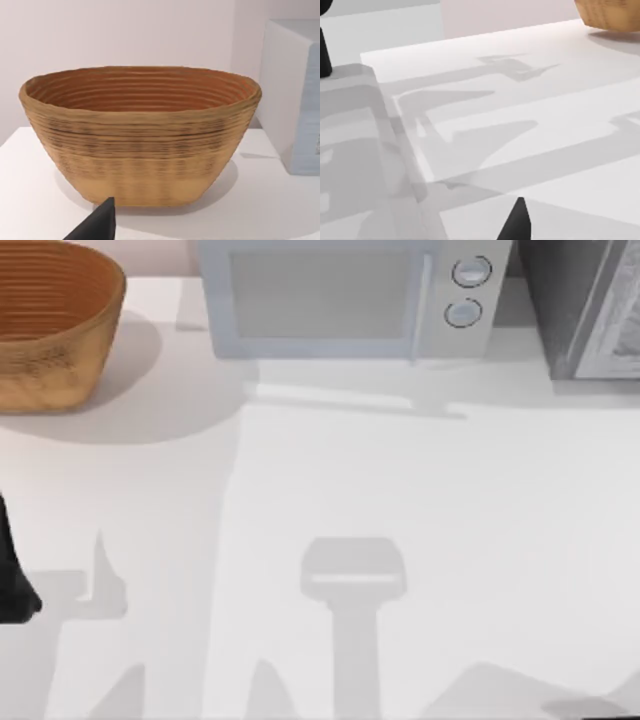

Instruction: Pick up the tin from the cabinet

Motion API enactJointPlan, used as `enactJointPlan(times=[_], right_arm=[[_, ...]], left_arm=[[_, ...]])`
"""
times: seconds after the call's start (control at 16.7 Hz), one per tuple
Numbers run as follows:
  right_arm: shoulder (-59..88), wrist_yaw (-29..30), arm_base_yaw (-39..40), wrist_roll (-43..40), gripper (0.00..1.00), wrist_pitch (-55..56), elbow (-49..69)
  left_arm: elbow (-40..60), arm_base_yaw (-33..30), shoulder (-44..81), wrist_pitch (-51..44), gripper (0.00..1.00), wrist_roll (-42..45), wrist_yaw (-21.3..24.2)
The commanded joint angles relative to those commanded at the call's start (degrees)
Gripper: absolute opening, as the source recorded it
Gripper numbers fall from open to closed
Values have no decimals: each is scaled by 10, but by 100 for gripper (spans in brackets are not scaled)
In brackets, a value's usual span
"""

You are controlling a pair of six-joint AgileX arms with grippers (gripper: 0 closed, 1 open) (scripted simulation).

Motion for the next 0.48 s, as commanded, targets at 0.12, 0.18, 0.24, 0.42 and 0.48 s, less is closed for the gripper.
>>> enactJointPlan(times=[0.12,0.18,0.24,0.42,0.48], right_arm=[[0,0,0,0,83,0,0],[0,0,0,0,90,0,0],[0,0,0,0,98,0,0],[0,0,0,0,100,0,0],[0,0,0,0,100,0,0]], left_arm=[[0,0,0,0,100,0,0],[0,0,0,0,100,0,0],[0,0,0,0,100,0,0],[0,0,0,0,100,0,0],[0,0,0,0,100,0,0]])
